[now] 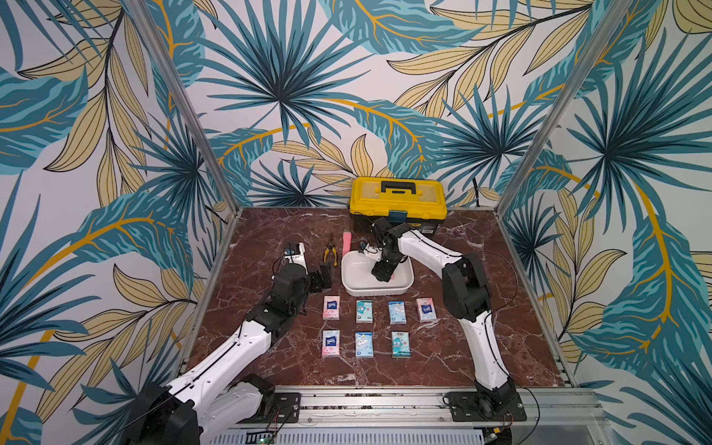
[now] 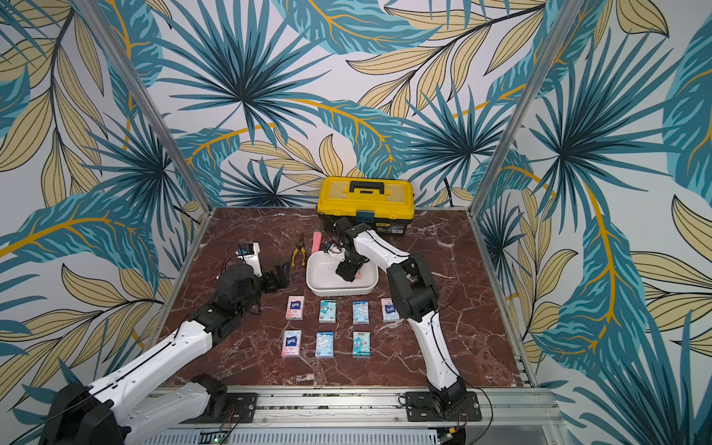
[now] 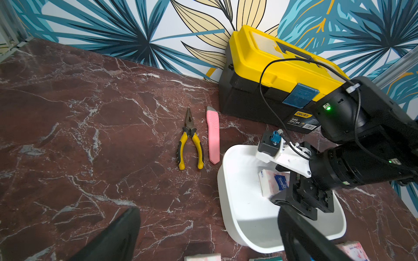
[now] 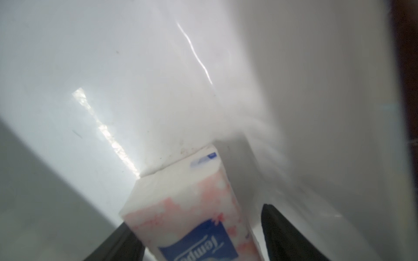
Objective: Take the pocket tissues out of the storage box
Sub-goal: Pick up the pocket tissues from the storage box, then place the pocket tissues at the center of the board.
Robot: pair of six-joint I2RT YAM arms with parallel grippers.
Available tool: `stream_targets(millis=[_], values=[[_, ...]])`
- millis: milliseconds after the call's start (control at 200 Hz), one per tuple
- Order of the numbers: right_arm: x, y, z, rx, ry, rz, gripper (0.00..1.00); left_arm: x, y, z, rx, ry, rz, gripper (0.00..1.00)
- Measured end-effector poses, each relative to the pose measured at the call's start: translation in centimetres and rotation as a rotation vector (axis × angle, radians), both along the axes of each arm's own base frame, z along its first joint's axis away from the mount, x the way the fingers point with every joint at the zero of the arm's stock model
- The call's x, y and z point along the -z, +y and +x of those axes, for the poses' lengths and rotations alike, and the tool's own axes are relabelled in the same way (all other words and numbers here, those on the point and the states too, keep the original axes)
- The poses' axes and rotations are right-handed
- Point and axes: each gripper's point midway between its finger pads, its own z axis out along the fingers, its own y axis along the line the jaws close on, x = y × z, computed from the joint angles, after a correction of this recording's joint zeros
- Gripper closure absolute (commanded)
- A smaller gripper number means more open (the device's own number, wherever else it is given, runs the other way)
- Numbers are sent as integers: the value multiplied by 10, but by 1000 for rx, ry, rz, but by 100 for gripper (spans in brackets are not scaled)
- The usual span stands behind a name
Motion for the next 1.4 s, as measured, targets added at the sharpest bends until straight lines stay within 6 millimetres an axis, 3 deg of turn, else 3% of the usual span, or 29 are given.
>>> stream_targets(millis=[230,646,1031,1232,1397], values=[[1,0,0,11,2,2,37,4,0,1,-1,10,6,0],[-10,0,2,108,-15,26,42,6,0,1,2,13,17,0],[-80,-8,-3,331,-125,148,44,6,-2,1,22,8,37,0],[-112,-25,-26,481,-160,208,44,3,-7,1,61,-6,51,0],[-135,-45,-60,608,-167,268,44,2,-11,2,92,-20,72,0]])
